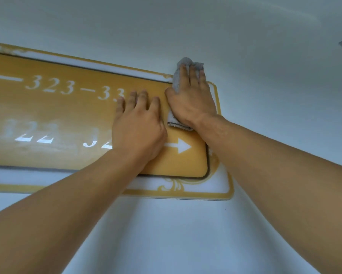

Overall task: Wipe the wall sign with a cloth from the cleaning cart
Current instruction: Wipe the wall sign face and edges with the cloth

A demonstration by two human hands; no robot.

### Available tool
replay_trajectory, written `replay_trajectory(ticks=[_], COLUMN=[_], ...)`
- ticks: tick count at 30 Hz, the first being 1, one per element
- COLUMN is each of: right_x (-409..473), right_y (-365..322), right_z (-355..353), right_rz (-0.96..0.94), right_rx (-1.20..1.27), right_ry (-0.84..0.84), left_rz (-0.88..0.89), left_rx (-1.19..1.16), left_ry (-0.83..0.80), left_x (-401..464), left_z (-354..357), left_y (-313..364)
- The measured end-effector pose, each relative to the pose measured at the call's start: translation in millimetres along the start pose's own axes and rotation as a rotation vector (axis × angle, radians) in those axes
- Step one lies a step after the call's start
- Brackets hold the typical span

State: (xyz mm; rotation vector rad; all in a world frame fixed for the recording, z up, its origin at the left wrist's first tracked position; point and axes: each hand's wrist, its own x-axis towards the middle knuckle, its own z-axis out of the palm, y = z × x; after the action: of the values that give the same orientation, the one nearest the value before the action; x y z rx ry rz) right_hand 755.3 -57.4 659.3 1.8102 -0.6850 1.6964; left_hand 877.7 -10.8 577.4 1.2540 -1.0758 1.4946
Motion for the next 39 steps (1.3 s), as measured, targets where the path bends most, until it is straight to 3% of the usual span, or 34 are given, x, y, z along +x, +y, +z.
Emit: replay_trajectory(ticks=[7,11,20,39], right_x=[-42.4,-79.0,-153.7,-168.3], right_y=[-1.8,-4.2,-1.8,-2.1], right_z=[1.5,3.2,1.2,4.1], right_rz=[-0.034,-0.088,-0.141,-0.144], right_rx=[-0.021,-0.053,-0.061,-0.053], right_ry=[0.016,0.031,0.049,0.099], left_rz=[0.164,0.168,0.09,0.06], left_rx=[0.037,0.084,-0.023,-0.022], left_ry=[-0.148,-0.195,-0.053,-0.046], left_x=[-32.1,-59.6,-86.7,-90.8], left_z=[-24.6,-32.3,-35.8,-40.0], left_y=[-30.5,-42.9,-35.9,-29.9])
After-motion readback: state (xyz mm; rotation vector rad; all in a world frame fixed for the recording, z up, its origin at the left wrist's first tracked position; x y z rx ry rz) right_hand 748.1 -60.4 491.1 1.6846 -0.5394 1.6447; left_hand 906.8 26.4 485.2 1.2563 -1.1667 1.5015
